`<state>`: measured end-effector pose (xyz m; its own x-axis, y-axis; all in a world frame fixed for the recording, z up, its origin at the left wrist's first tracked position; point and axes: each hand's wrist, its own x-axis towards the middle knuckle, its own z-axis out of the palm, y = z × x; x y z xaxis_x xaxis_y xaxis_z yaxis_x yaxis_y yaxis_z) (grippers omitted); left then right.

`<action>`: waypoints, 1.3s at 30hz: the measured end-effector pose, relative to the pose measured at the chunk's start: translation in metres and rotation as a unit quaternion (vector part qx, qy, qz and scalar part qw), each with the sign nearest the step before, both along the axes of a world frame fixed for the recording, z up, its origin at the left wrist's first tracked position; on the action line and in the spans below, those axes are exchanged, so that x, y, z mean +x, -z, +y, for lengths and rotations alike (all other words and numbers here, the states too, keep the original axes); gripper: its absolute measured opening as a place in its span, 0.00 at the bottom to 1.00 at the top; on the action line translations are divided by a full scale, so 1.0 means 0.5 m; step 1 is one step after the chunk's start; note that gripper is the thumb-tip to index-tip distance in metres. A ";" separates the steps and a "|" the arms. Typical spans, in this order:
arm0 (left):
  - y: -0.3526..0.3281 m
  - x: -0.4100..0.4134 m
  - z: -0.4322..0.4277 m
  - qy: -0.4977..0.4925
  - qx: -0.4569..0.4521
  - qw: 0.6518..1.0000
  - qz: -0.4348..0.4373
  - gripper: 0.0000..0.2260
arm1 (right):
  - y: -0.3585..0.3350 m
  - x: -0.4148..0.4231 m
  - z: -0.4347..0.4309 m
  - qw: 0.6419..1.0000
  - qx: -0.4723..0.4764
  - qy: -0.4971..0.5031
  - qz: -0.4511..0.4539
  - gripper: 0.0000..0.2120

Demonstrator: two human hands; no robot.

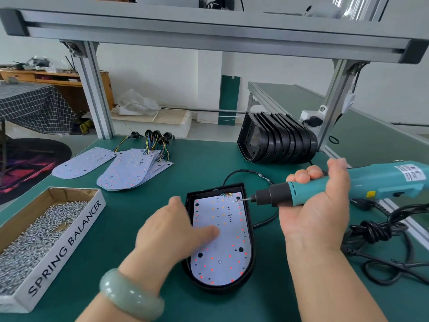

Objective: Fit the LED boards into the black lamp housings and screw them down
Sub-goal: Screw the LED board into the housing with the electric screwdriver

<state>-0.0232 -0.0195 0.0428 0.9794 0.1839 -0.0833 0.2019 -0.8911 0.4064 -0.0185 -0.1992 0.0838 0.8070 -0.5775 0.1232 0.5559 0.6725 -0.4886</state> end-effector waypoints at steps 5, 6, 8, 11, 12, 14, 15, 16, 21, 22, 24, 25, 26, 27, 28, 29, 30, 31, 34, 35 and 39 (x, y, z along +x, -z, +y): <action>0.000 0.030 -0.032 0.028 -0.217 0.975 0.045 0.19 | 0.001 0.006 0.013 0.998 -0.066 0.008 -0.014 0.07; 0.002 0.033 -0.032 0.026 -0.232 0.971 0.046 0.17 | -0.002 0.011 0.016 0.996 -0.082 0.006 -0.018 0.08; 0.006 0.038 -0.030 0.023 -0.241 0.969 0.043 0.18 | -0.008 0.025 0.025 0.993 -0.114 0.002 -0.021 0.06; 0.015 0.047 -0.028 0.047 -0.263 0.961 0.064 0.14 | -0.010 0.053 0.045 0.987 -0.160 0.001 -0.022 0.05; 0.017 0.049 -0.027 0.057 -0.268 0.959 0.066 0.12 | -0.008 0.062 0.052 0.984 -0.174 0.002 -0.022 0.05; 0.021 0.051 -0.026 0.071 -0.274 0.957 0.064 0.11 | -0.004 0.077 0.065 0.979 -0.201 -0.001 -0.018 0.05; 0.022 0.052 -0.026 0.073 -0.277 0.956 0.061 0.11 | -0.003 0.084 0.071 0.977 -0.211 -0.003 -0.017 0.06; 0.023 0.053 -0.026 0.072 -0.277 0.956 0.057 0.12 | -0.001 0.090 0.076 0.975 -0.220 -0.006 -0.017 0.06; 0.022 0.051 -0.028 0.064 -0.271 0.959 0.047 0.14 | 0.011 0.113 0.094 0.964 -0.265 -0.017 0.002 0.09; 0.022 0.050 -0.029 0.063 -0.269 0.960 0.045 0.15 | 0.014 0.115 0.095 0.962 -0.273 -0.018 0.002 0.08; 0.020 0.048 -0.030 0.059 -0.269 0.960 0.041 0.16 | 0.018 0.118 0.099 0.959 -0.281 -0.021 0.003 0.06; 0.020 0.047 -0.030 0.056 -0.270 0.961 0.038 0.17 | 0.019 0.118 0.101 0.959 -0.284 -0.025 0.004 0.05; 0.019 0.046 -0.031 0.053 -0.269 0.961 0.034 0.18 | 0.021 0.119 0.104 0.958 -0.285 -0.028 0.005 0.05; 0.019 0.045 -0.032 0.052 -0.266 0.962 0.030 0.18 | 0.022 0.119 0.106 0.958 -0.286 -0.032 0.007 0.05; 0.018 0.044 -0.032 0.051 -0.264 0.963 0.028 0.19 | 0.022 0.119 0.109 0.957 -0.288 -0.033 0.010 0.05; 0.018 0.044 -0.033 0.050 -0.262 0.963 0.026 0.19 | 0.021 0.120 0.111 0.956 -0.291 -0.033 0.013 0.05; 0.018 0.043 -0.033 0.048 -0.262 0.964 0.025 0.18 | 0.019 0.121 0.114 0.955 -0.295 -0.034 0.014 0.05; 0.018 0.044 -0.033 0.048 -0.263 0.963 0.026 0.18 | 0.016 0.121 0.118 0.953 -0.301 -0.037 0.014 0.06; 0.018 0.046 -0.034 0.049 -0.270 0.961 0.034 0.17 | 0.003 0.122 0.130 0.938 -0.342 -0.053 -0.002 0.08; 0.018 0.046 -0.033 0.051 -0.268 0.961 0.035 0.16 | -0.001 0.121 0.136 0.930 -0.361 -0.064 -0.010 0.08; 0.020 0.048 -0.033 0.065 -0.272 0.960 0.032 0.14 | -0.012 0.115 0.161 0.906 -0.409 -0.109 -0.028 0.09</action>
<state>0.0006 -0.0361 0.0327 0.9806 -0.0275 -0.1939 0.1439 -0.5705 0.8086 0.0392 -0.1186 0.0900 0.8700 -0.1024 0.4823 0.4930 0.1957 -0.8477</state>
